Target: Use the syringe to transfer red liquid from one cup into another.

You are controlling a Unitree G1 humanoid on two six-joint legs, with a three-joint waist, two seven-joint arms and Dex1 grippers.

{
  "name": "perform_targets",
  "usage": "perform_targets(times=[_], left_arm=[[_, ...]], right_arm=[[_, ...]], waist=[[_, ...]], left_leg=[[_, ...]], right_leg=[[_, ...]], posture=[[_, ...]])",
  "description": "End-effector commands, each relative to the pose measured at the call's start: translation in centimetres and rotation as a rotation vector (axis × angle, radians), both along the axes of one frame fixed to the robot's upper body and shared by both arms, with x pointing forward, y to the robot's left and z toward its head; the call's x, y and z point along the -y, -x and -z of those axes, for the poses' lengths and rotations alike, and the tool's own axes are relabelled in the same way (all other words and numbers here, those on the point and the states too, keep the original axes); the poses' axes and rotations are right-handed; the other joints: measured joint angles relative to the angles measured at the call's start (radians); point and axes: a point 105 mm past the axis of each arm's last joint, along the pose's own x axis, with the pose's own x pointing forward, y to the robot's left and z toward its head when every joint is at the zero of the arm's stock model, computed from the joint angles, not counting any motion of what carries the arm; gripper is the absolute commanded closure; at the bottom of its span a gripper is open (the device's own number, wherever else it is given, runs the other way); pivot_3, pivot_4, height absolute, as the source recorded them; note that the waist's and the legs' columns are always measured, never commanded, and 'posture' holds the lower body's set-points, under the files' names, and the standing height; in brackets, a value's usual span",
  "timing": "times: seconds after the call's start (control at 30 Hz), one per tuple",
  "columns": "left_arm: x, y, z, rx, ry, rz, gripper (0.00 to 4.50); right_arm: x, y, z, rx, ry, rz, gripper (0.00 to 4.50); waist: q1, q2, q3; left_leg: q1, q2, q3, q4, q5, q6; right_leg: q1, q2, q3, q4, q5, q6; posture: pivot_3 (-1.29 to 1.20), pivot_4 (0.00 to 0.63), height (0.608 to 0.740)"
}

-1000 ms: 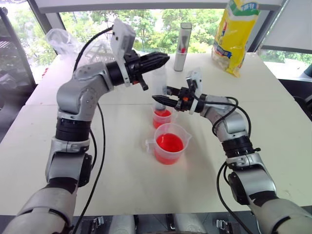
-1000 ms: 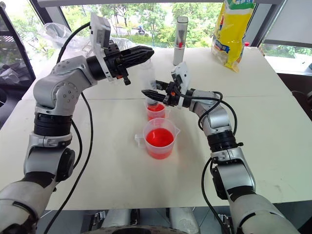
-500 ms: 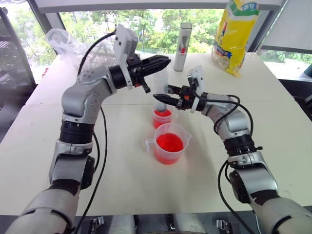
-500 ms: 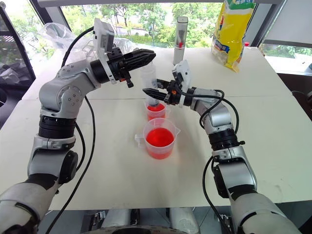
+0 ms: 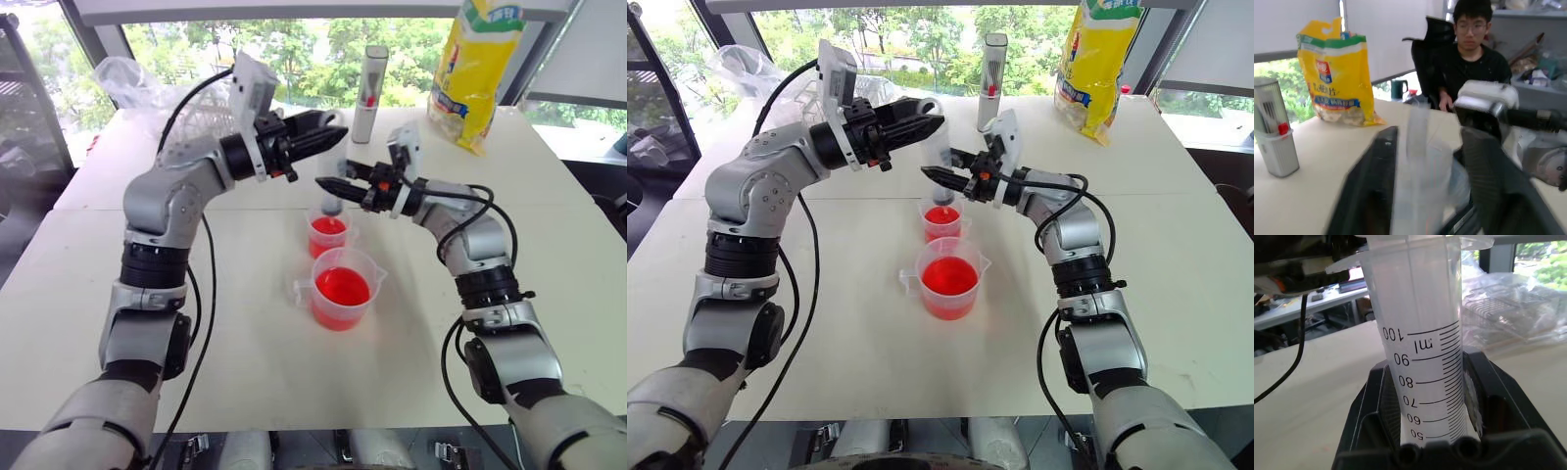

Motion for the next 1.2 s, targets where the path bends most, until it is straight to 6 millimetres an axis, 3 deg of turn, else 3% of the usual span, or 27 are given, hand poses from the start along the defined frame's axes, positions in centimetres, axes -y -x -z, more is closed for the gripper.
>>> perform_targets(times=[0.03,0.07,0.23,0.37,0.47,0.6,0.8,0.93,1.2], left_arm=[[-0.2,0.4,-1.7,0.039,0.033,0.006,0.35],[-0.5,0.4,-2.0,0.048,0.041,-0.004,0.06],[-1.9,0.2,-2.9,0.066,0.064,-0.048,0.06],[-4.8,-0.1,-4.0,0.086,0.088,-0.135,0.06],[-6.6,0.0,-3.4,0.078,0.060,-0.180,0.06],[-7.4,0.5,-2.1,0.052,0.021,-0.195,0.06],[-7.5,1.6,-0.5,0.026,-0.009,-0.178,0.06],[-7.3,2.0,0.8,0.004,-0.022,-0.176,0.06],[-6.7,2.5,2.1,-0.018,-0.036,-0.155,0.06]], right_arm=[[-0.5,1.0,-3.8,0.132,-0.044,-0.034,3.10],[-0.5,1.0,-3.8,0.132,-0.044,-0.035,3.10],[-0.5,1.1,-3.8,0.130,-0.045,-0.036,3.10],[-0.6,1.2,-3.6,0.120,-0.046,-0.042,3.10],[-0.8,1.3,-3.2,0.103,-0.045,-0.045,3.10],[-0.5,1.1,-3.3,0.087,-0.005,-0.004,3.10],[0.1,3.6,-7.2,0.112,-0.028,-0.006,3.10],[2.0,4.9,-8.6,0.068,-0.029,0.055,3.10],[7.2,3.3,-6.3,-0.225,0.217,0.364,3.10]], waist=[[-0.002,0.000,0.000],[-0.002,0.000,0.000],[-0.002,0.000,0.000],[-0.003,0.001,0.000],[-0.002,0.001,0.000],[0.000,0.001,0.000],[0.003,0.000,0.000],[0.002,0.000,0.000],[0.000,0.000,0.000]], left_leg=[[0.000,0.000,0.000,0.000,0.000,0.000],[0.000,0.000,0.000,0.000,0.000,0.000],[0.000,0.000,0.000,0.000,0.000,0.000],[0.000,0.000,0.000,0.000,0.000,0.000],[0.001,0.001,0.000,-0.001,0.000,0.000],[0.001,0.001,0.000,0.000,0.000,0.000],[-0.001,0.001,0.000,0.000,0.000,0.000],[-0.001,0.001,-0.001,-0.001,0.000,0.000],[0.000,0.001,0.000,-0.001,0.000,0.000]], right_leg=[[0.000,0.000,0.000,0.000,0.000,0.000],[0.000,0.000,0.000,0.000,0.000,0.000],[0.000,0.000,0.000,0.000,0.000,0.000],[0.000,0.000,0.000,0.000,0.000,0.000],[-0.001,0.000,0.000,0.000,0.000,0.000],[0.000,-0.001,0.000,0.000,0.000,0.000],[-0.001,-0.002,0.000,0.000,0.000,0.000],[-0.001,-0.002,0.000,0.000,0.000,0.000],[-0.001,-0.001,0.001,-0.001,0.000,0.000]], posture=[[0.00,0.150,0.740],[0.00,0.150,0.740],[0.00,0.150,0.740],[0.00,0.150,0.740],[0.00,0.150,0.740],[0.00,0.150,0.740],[0.00,0.150,0.740],[0.00,0.150,0.740],[0.00,0.150,0.740]])
